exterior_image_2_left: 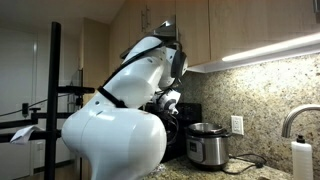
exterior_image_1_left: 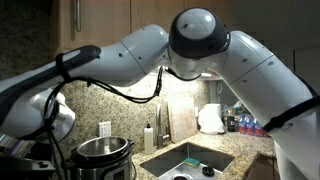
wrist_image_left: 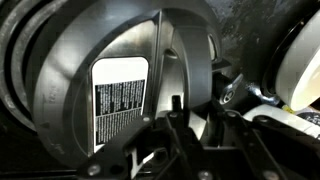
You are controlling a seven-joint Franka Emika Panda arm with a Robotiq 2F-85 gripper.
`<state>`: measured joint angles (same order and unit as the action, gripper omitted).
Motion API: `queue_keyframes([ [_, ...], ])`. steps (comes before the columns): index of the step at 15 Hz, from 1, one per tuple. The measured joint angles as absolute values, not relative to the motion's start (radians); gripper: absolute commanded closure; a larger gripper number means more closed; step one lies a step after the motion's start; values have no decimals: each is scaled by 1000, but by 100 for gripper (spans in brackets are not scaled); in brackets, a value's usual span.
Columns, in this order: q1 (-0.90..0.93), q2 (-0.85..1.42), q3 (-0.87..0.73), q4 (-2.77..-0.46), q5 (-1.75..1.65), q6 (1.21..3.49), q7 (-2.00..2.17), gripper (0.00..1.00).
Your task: Pick up the lid from the stove and put it on the pressure cooker.
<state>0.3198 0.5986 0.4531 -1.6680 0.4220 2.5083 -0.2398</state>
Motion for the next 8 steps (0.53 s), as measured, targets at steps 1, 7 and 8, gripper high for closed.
queue_keyframes([
  [1, 320, 598, 458, -1670, 422, 2512, -240, 93],
  [7, 312, 592, 496, -1703, 426, 2557, -240, 93],
  [8, 308, 590, 503, -1710, 427, 2563, -240, 93],
])
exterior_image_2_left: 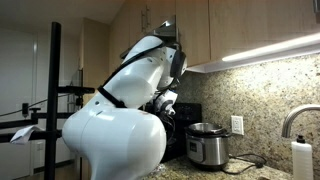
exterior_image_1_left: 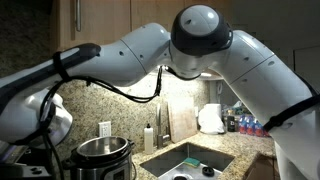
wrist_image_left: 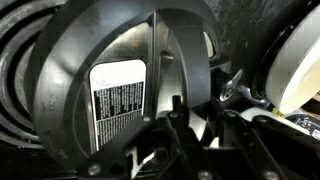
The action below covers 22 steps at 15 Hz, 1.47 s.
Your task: Pick up the lid from the stove and put it on the pressure cooker.
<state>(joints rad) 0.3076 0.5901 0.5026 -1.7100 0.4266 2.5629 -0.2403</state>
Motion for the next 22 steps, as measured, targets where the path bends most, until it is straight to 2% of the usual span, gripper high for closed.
queue_keyframes([
  [18, 246, 368, 524, -1841, 525, 2558, -247, 93],
  [19, 240, 370, 521, -1844, 531, 2549, -247, 54],
  [22, 219, 387, 503, -1847, 544, 2503, -249, 34],
])
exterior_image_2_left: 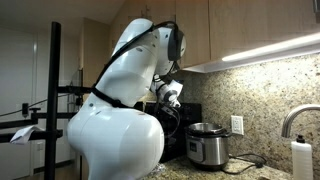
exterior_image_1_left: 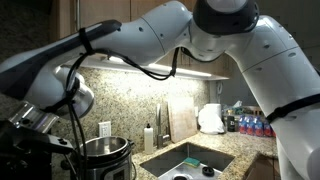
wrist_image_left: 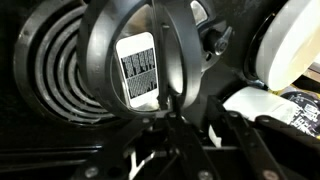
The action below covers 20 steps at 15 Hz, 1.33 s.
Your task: Pick up the lid from the stove and put it on the pressure cooker.
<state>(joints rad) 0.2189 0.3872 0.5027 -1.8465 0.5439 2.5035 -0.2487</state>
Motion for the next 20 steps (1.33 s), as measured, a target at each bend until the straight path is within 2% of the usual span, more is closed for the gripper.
queue_keyframes([
  [5, 214, 445, 482, -1820, 544, 2386, -279, 3],
  [6, 216, 457, 482, -1808, 543, 2360, -288, 1],
  [12, 238, 511, 483, -1732, 543, 2248, -358, 0],
  [20, 259, 643, 491, -1614, 543, 2247, -465, 0],
])
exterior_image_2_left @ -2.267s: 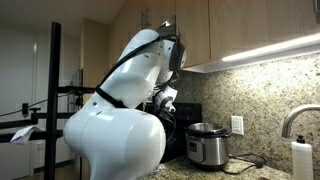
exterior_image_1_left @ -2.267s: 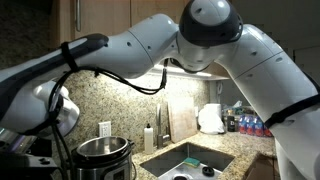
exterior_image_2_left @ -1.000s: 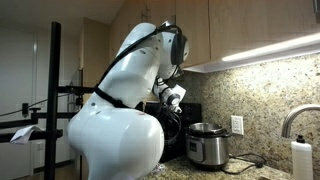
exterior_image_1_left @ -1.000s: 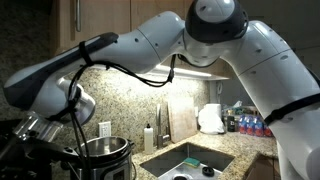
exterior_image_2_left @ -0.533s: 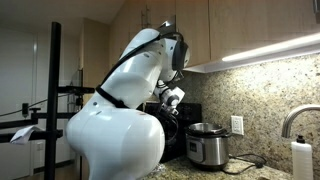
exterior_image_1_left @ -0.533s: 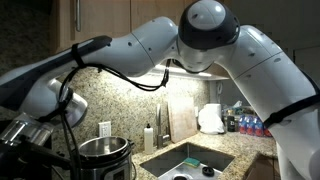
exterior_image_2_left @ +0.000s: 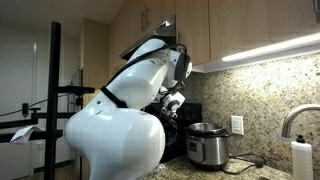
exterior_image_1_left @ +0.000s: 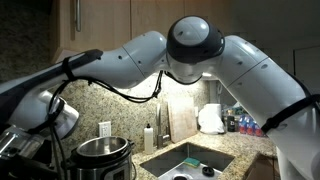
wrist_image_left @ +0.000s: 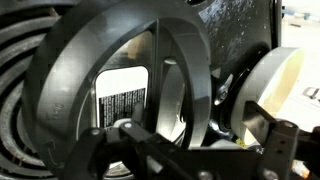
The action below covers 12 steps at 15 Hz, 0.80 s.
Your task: Pick up the lid from the stove and put it on the pressure cooker.
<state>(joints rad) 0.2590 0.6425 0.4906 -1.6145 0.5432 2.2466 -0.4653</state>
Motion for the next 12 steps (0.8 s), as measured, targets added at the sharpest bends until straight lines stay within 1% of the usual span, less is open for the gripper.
queue_keyframes([
  [3, 270, 680, 500, -1574, 541, 2243, -468, 0],
  [4, 274, 691, 504, -1561, 541, 2237, -469, 25],
  [5, 277, 701, 506, -1546, 538, 2226, -469, 26],
  [8, 280, 730, 509, -1504, 537, 2191, -477, 47],
  [12, 278, 754, 509, -1474, 537, 2187, -481, 72],
])
